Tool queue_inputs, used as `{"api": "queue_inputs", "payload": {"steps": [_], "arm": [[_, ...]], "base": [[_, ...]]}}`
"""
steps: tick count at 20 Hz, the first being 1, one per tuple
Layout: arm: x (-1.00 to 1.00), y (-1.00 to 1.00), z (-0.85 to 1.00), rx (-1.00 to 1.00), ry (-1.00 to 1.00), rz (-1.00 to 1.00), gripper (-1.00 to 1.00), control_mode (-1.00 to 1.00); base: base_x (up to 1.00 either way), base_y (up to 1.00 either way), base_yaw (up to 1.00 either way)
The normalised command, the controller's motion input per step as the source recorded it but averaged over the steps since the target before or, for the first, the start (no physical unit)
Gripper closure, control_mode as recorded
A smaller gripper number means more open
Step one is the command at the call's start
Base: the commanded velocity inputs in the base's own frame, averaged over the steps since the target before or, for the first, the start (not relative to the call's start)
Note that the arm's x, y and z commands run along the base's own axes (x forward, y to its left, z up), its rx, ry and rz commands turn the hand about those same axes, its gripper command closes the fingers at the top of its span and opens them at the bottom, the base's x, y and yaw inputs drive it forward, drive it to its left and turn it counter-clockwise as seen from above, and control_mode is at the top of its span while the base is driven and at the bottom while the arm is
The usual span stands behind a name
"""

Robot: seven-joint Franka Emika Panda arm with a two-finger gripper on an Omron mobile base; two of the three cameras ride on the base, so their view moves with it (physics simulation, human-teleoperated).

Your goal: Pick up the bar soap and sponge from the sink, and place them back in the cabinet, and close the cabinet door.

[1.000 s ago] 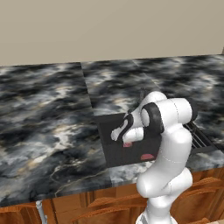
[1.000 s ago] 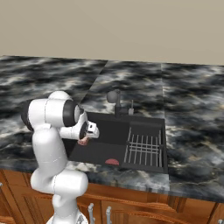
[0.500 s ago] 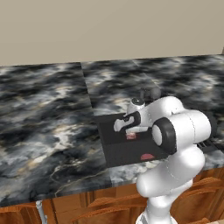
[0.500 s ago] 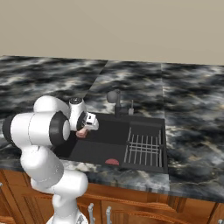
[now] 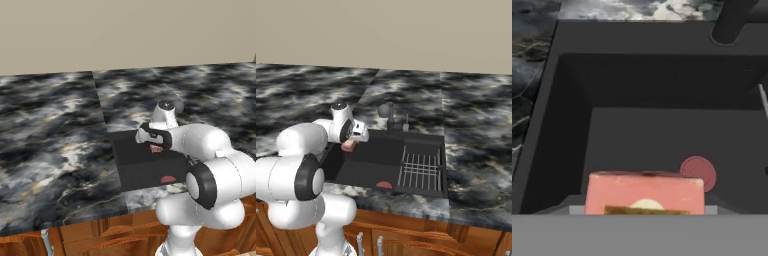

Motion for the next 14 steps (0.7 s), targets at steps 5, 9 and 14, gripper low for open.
{"api": "queue_inputs", "payload": {"steps": [5,9,14], "arm": [[-0.4,-0.19,0.68,0.0,-0.01,0.0,1.0,-1.0],[-0.44,-0.18,0.72,0.0,0.0,0.0,1.0,-1.0],[-0.53,-0.21,0.67,0.0,0.0,0.0,1.0,-1.0]], "base": [[0.0,0.0,0.0],[0.0,0.0,0.0],[0.0,0.0,0.0]]}}
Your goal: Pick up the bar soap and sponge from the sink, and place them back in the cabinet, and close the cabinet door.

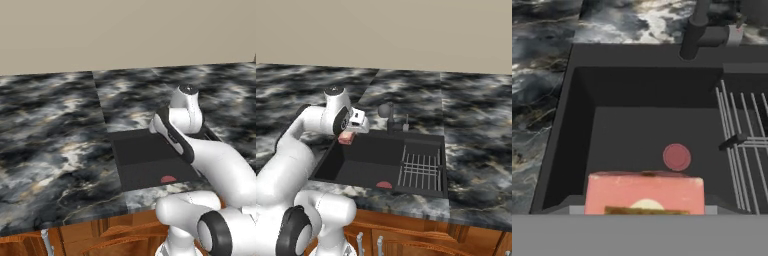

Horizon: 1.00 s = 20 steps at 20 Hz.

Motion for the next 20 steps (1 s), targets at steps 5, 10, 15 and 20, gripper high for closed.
{"api": "queue_inputs", "payload": {"steps": [5,10,15,20], "arm": [[-0.63,-0.11,0.61,0.0,0.0,0.0,1.0,-1.0],[-0.67,-0.02,0.54,0.0,0.0,0.0,1.0,-1.0],[-0.67,0.0,0.5,0.0,0.0,0.0,1.0,-1.0],[-0.58,0.0,0.28,0.0,0.0,0.0,1.0,-1.0]], "base": [[0.0,0.0,0.0],[0.0,0.0,0.0],[0.0,0.0,0.0],[0.0,0.0,0.0]]}}
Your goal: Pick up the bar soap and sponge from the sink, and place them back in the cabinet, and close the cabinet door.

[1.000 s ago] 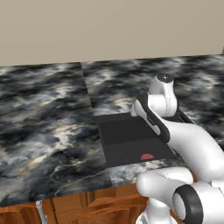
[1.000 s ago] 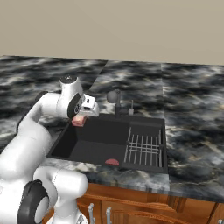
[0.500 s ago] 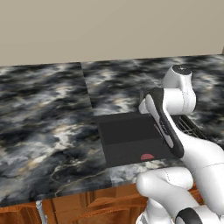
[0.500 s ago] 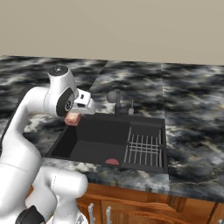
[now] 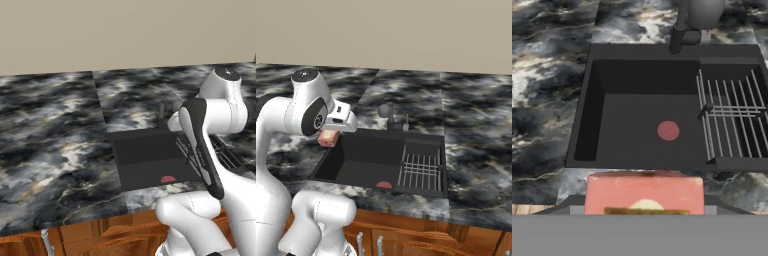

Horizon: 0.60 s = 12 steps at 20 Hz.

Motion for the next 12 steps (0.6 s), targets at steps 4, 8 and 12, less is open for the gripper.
{"api": "queue_inputs", "payload": {"steps": [4,8,12], "arm": [[-0.55,0.0,0.16,0.0,0.0,-0.01,1.0,-1.0],[-0.25,0.0,0.08,0.0,0.0,-0.01,1.0,1.0],[0.0,0.0,0.0,0.0,0.0,0.0,1.0,1.0]], "base": [[0.0,0.0,0.0],[-0.15,-0.01,-0.03],[-0.34,-0.43,-0.37]]}}
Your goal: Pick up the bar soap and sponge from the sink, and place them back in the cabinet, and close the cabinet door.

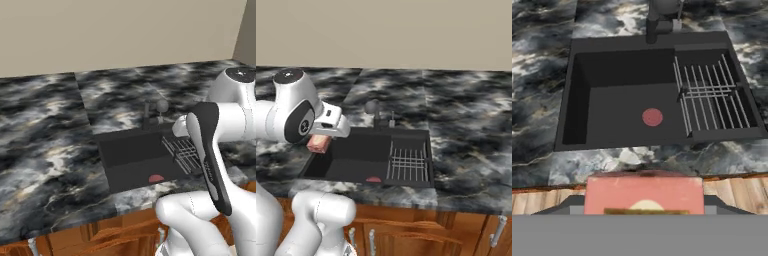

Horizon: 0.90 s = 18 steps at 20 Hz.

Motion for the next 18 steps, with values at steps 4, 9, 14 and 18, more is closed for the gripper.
{"api": "queue_inputs", "payload": {"steps": [4,9,14,18], "arm": [[0.0,0.0,0.0,0.0,0.0,0.0,1.0,1.0],[0.0,0.0,0.0,0.0,0.0,0.0,1.0,1.0],[0.0,0.0,0.0,0.0,0.0,0.0,1.0,1.0],[0.0,0.0,0.0,0.0,0.0,0.0,1.0,1.0]], "base": [[-0.39,-0.46,-0.63],[-0.28,-0.3,-0.73],[-0.2,-0.29,-0.74],[-0.02,-0.43,-0.62]]}}
